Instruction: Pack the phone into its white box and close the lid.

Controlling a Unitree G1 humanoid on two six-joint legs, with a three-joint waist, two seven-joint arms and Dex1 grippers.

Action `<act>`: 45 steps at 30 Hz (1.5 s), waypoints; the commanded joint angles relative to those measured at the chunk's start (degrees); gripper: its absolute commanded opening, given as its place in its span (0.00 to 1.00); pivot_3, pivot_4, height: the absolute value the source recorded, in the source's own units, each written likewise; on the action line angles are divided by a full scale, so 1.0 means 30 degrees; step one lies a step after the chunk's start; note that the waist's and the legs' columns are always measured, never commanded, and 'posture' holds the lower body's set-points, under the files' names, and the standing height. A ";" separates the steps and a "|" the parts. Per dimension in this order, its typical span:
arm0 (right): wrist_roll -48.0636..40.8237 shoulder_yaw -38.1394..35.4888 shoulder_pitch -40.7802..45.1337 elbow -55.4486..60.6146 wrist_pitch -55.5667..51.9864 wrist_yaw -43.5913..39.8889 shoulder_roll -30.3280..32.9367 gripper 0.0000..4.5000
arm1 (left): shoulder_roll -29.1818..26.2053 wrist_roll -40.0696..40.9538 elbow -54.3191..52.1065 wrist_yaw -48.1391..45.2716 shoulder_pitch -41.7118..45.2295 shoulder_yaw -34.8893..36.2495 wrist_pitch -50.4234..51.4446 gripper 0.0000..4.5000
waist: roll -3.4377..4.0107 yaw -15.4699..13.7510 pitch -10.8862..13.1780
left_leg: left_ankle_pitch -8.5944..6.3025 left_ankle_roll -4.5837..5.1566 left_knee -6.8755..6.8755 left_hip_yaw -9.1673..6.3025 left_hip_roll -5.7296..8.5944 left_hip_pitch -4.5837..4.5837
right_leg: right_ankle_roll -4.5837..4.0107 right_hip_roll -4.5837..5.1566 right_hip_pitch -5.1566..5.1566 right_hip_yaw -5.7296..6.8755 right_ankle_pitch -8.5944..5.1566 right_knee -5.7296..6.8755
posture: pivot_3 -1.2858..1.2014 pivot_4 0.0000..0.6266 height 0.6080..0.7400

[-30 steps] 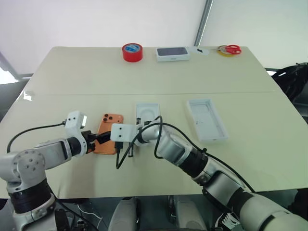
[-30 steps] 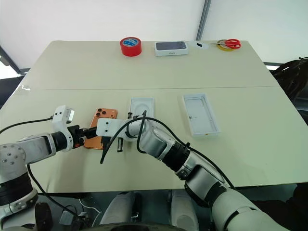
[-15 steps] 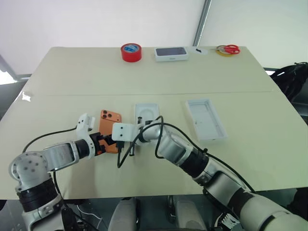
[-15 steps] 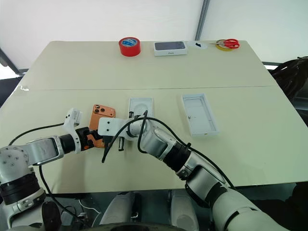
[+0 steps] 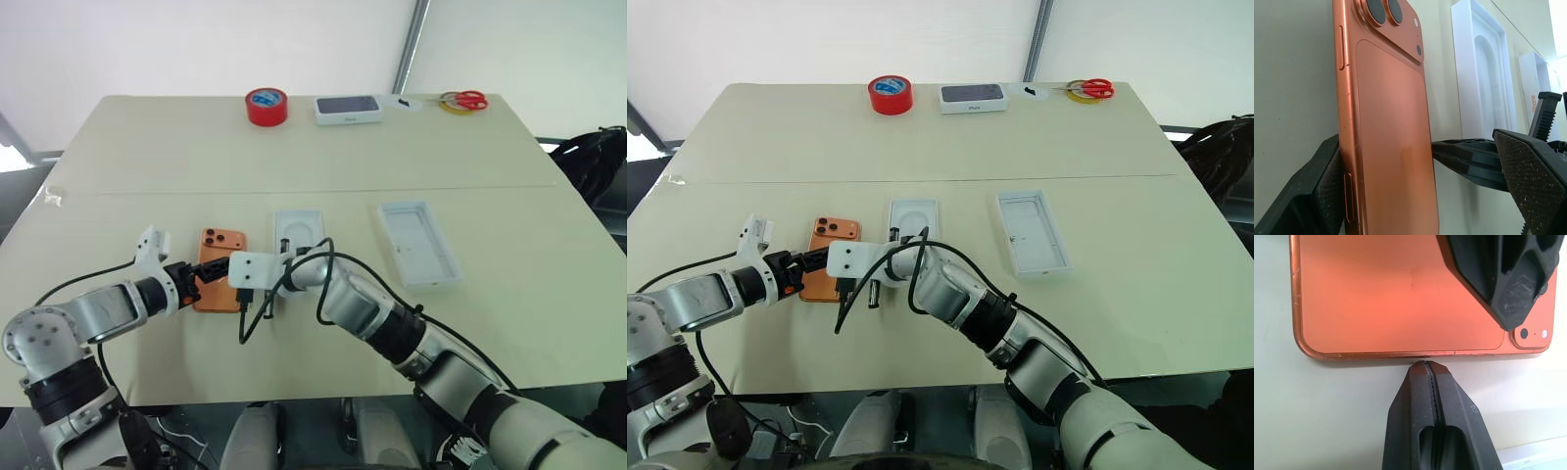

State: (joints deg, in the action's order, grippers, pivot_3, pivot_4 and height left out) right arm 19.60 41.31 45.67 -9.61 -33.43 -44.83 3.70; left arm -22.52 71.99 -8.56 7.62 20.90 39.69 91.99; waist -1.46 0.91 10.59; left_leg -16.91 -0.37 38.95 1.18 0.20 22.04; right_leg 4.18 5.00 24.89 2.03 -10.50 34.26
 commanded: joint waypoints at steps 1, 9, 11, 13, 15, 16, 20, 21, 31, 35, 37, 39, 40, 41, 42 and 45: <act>0.0131 -0.0005 -0.0208 0.0494 -0.0039 -0.0031 0.0105 0.00 | -0.0232 0.0816 0.0103 0.0399 -0.0015 0.0657 0.0049 0.82 | 0.0000 0.0001 0.0000 | 0.0000 0.0000 -0.0001 0.0000 0.0000 0.0000 | -0.0002 0.0000 0.0002 -0.0001 -0.0001 -0.0001 | 0.52 0.24 1.00; 0.0181 -0.0072 -0.0334 0.0729 -0.0124 -0.0031 0.0164 0.00 | -0.0648 0.2637 0.1083 0.1735 -0.0374 0.1500 -0.0406 0.62 | -0.0003 -0.0009 0.0002 | -0.0001 -0.0003 -0.0001 0.0000 -0.0004 0.0014 | -0.0005 0.0006 0.0018 -0.0001 -0.0003 -0.0002 | 0.52 0.24 1.00; 0.0171 -0.0132 -0.0313 0.0742 -0.0104 -0.0034 0.0190 0.00 | -0.0909 0.3371 0.1264 0.2180 -0.0681 0.1425 -0.0670 0.62 | -0.0003 -0.0002 0.0002 | -0.0002 -0.0004 -0.0005 -0.0001 -0.0007 0.0016 | -0.0005 0.0012 0.0021 -0.0001 -0.0003 -0.0004 | 0.52 0.24 1.00; 0.0167 -0.0194 -0.0295 0.0803 -0.0115 -0.0034 0.0237 0.00 | -0.1227 0.4205 0.1308 0.2636 -0.1137 0.1159 -0.1084 0.62 | -0.0002 0.0006 0.0003 | -0.0003 -0.0005 -0.0007 0.0000 -0.0008 0.0018 | -0.0005 0.0014 0.0030 -0.0003 -0.0003 -0.0003 | 0.52 0.24 1.00; 0.0194 -0.0293 -0.0238 0.0935 -0.0096 0.0004 0.0328 0.00 | -0.1530 0.5290 0.1321 0.3162 -0.1627 0.0837 -0.1749 0.43 | -0.0002 -0.0005 0.0003 | -0.0003 -0.0006 -0.0009 -0.0001 -0.0008 0.0024 | -0.0009 0.0016 0.0037 -0.0003 -0.0005 -0.0001 | 0.52 0.24 1.00; 0.0216 -0.0356 -0.0184 0.1020 -0.0068 0.0027 0.0394 0.00 | -0.1713 0.5841 0.1350 0.3426 -0.1856 0.0621 -0.2111 0.32 | -0.0002 -0.0014 0.0003 | -0.0003 -0.0007 -0.0009 -0.0001 -0.0010 0.0026 | -0.0011 0.0019 0.0040 -0.0004 -0.0005 -0.0002 | 0.52 0.24 1.00; 0.0095 -0.1149 0.0106 0.2278 -0.0285 -0.0043 0.1030 0.00 | -0.2777 0.8501 0.1364 0.4690 -0.2764 -0.0494 -0.3996 0.00 | -0.0010 -0.0039 -0.0002 | -0.0004 -0.0012 -0.0006 -0.0017 0.0007 0.0042 | -0.0023 0.0060 0.0049 0.0013 -0.0011 -0.0007 | 0.52 0.24 1.00; -0.0183 -0.1735 0.0145 0.3205 -0.0631 -0.0254 0.1325 0.00 | -0.3054 0.9492 0.1401 0.5115 -0.2890 -0.0699 -0.4844 0.00 | -0.0005 -0.0024 0.0001 | -0.0005 -0.0013 -0.0009 -0.0007 0.0005 0.0049 | -0.0025 0.0061 0.0054 0.0009 -0.0011 -0.0023 | 0.52 0.24 1.00; -0.4042 -0.6711 -0.1563 0.8617 -0.0558 -0.1602 0.4017 0.00 | -0.2984 1.3670 0.0851 0.6946 -0.1904 -0.2239 -1.0603 0.00 | -0.0014 -0.0171 0.0017 | -0.0001 -0.0013 -0.0039 0.0010 0.0008 0.0135 | -0.0023 0.0073 0.0139 0.0034 -0.0008 -0.0040 | 0.52 0.24 1.00; -0.7649 -0.9954 -0.2943 0.9245 -0.3049 -0.3410 0.5734 0.00 | -0.1720 1.3670 0.0172 0.7371 -0.0274 -0.4087 -1.1466 0.00 | -0.0022 -0.0349 0.0020 | -0.0008 0.0012 -0.0011 0.0020 0.0029 0.0135 | -0.0026 0.0080 0.0093 0.0037 -0.0009 -0.0076 | 0.52 0.24 1.00; -0.8558 -1.1032 -0.3643 0.9328 -0.3333 -0.3588 0.6620 0.00 | -0.1270 1.3670 0.0216 0.7821 0.0224 -0.5480 -1.1809 0.00 | -0.0024 -0.0433 0.0022 | -0.0014 0.0028 0.0000 0.0030 0.0032 0.0133 | -0.0026 0.0080 0.0077 0.0034 -0.0009 -0.0089 | 0.52 0.24 1.00; -0.9072 -1.1681 -0.4302 0.9410 -0.3306 -0.3577 0.7449 0.00 | -0.0838 1.3667 0.0437 0.8235 0.0504 -0.6767 -1.2281 0.00 | -0.0024 -0.0508 0.0022 | -0.0015 0.0034 -0.0002 0.0033 0.0030 0.0130 | -0.0025 0.0075 0.0075 0.0031 -0.0010 -0.0090 | 0.52 0.24 1.00; -0.9217 -1.1808 -0.4532 0.9411 -0.3257 -0.3499 0.7806 0.00 | -0.0683 1.3663 0.0580 0.8394 0.0591 -0.7245 -1.2522 0.00 | -0.0023 -0.0481 0.0023 | -0.0016 0.0035 -0.0001 0.0033 0.0029 0.0129 | -0.0025 0.0070 0.0075 0.0031 -0.0010 -0.0088 | 0.52 0.24 1.00; -0.9149 -1.1876 -0.4807 0.9336 -0.3097 -0.3311 0.8220 0.00 | -0.0525 1.3308 0.0769 0.8351 0.0703 -0.7763 -1.2611 0.00 | -0.0023 -0.0446 0.0026 | -0.0016 0.0035 -0.0002 0.0041 0.0024 0.0129 | -0.0024 0.0058 0.0079 0.0023 -0.0010 -0.0089 | 0.52 0.24 1.00; -0.9130 -1.1918 -0.4996 0.9276 -0.3034 -0.3112 0.8534 0.00 | -0.0385 1.3034 0.0939 0.8317 0.0780 -0.8158 -1.2741 0.00 | -0.0027 -0.0419 0.0029 | -0.0016 0.0035 -0.0002 0.0049 0.0021 0.0128 | -0.0024 0.0045 0.0084 0.0012 -0.0010 -0.0087 | 0.52 0.24 1.00; -0.9284 -1.2070 -0.5362 0.9325 -0.3040 -0.2593 0.9165 0.00 | -0.0064 1.2673 0.1518 0.8208 0.0856 -0.9109 -1.2932 0.00 | -0.0023 -0.0412 0.0033 | -0.0011 0.0031 -0.0003 0.0052 0.0018 0.0128 | -0.0026 0.0003 0.0093 0.0010 -0.0012 -0.0086 | 0.52 0.24 1.00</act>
State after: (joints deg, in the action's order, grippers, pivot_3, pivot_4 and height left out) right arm -7.42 6.51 29.23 16.04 -43.33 -53.36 30.66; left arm -22.80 109.72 -3.18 32.98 22.34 12.39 54.28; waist -1.53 -0.32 10.69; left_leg -16.93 -0.30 38.94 1.33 0.24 22.42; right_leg 4.10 4.98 25.17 2.06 -10.54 34.01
